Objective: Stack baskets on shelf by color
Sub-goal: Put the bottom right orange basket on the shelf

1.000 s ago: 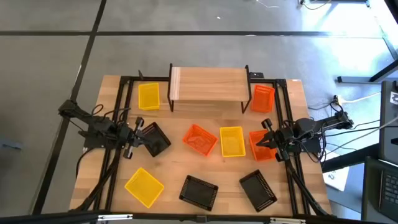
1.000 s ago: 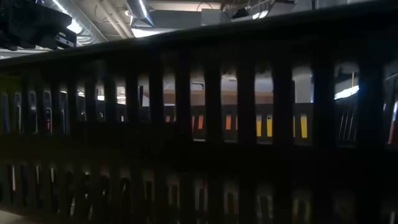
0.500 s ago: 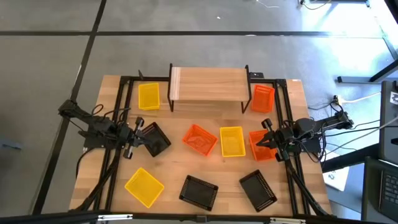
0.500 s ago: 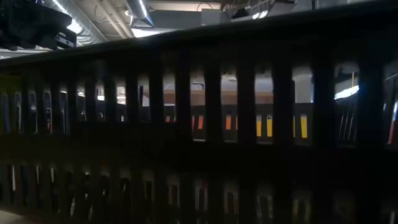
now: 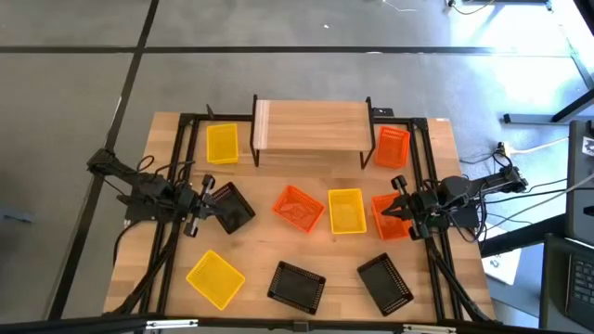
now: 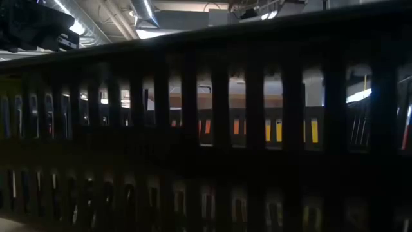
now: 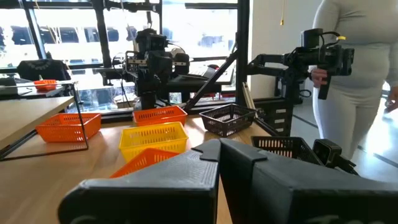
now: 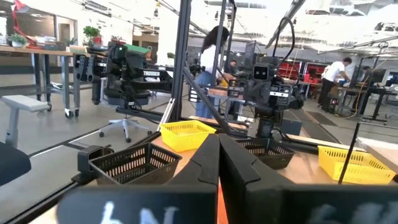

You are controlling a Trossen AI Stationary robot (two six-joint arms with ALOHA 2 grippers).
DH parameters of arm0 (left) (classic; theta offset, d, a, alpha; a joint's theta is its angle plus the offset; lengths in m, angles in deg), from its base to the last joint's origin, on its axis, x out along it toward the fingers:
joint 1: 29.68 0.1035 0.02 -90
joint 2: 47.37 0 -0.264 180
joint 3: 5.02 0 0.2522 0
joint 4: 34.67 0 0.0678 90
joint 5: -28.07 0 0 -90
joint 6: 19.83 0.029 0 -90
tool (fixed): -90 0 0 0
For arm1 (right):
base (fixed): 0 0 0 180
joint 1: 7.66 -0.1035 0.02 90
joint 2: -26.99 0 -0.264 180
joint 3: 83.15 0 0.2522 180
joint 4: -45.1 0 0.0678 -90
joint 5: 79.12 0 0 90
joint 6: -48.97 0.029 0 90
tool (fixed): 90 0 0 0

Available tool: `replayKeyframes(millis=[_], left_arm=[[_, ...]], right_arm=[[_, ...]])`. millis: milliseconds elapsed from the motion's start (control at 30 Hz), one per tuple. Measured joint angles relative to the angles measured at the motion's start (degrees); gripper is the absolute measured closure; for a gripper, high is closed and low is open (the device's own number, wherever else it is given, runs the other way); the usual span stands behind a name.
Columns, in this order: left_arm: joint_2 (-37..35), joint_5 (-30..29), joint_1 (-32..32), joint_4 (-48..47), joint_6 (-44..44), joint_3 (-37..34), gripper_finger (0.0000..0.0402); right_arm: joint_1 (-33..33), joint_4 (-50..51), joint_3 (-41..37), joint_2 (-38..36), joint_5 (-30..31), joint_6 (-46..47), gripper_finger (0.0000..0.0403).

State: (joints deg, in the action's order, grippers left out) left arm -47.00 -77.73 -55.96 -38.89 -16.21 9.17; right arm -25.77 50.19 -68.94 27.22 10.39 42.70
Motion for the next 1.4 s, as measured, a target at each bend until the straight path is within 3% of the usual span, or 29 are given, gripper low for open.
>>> replayKeyframes(millis=[333, 467, 600, 733, 900, 1033, 1167, 1300, 1400], left_arm=[[0.0, 0.0, 0.0, 0.0, 0.0, 0.0, 0.0401], [0.0, 0.0, 0.0, 0.0, 0.0, 0.0, 0.0401], [0.0, 0.0, 0.0, 0.0, 0.0, 0.0, 0.0401], [0.0, 0.0, 0.0, 0.0, 0.0, 0.0, 0.0401], [0.0, 0.0, 0.0, 0.0, 0.0, 0.0, 0.0401], [0.0, 0.0, 0.0, 0.0, 0.0, 0.0, 0.0401], [0.0, 0.0, 0.0, 0.0, 0.0, 0.0, 0.0401], [0.0, 0.0, 0.0, 0.0, 0.0, 0.0, 0.0401], [0.0, 0.0, 0.0, 0.0, 0.0, 0.0, 0.0401]], right_arm=[[0.0, -2.0, 0.0, 0.0, 0.0, 2.4, 0.0402], [0.0, -4.5, 0.3, 0.0, 2.9, 7.7, 0.0402], [0.0, -2.5, 3.2, 0.1, 4.0, 6.9, 0.0403], [0.0, 3.3, 9.0, 2.0, 11.6, 4.4, 0.0403], [0.0, 17.1, 19.4, 9.8, 24.1, 4.9, 0.0403], [0.0, 27.3, 29.9, 19.4, 36.1, 17.0, 0.0403], [0.0, 40.4, 42.4, 29.6, 42.4, 32.1, 0.0403], [0.6, 56.9, 54.0, 39.2, 43.2, 47.5, 0.0403], [2.8, 71.5, 61.4, 45.3, 38.7, 58.8, 0.0403]])
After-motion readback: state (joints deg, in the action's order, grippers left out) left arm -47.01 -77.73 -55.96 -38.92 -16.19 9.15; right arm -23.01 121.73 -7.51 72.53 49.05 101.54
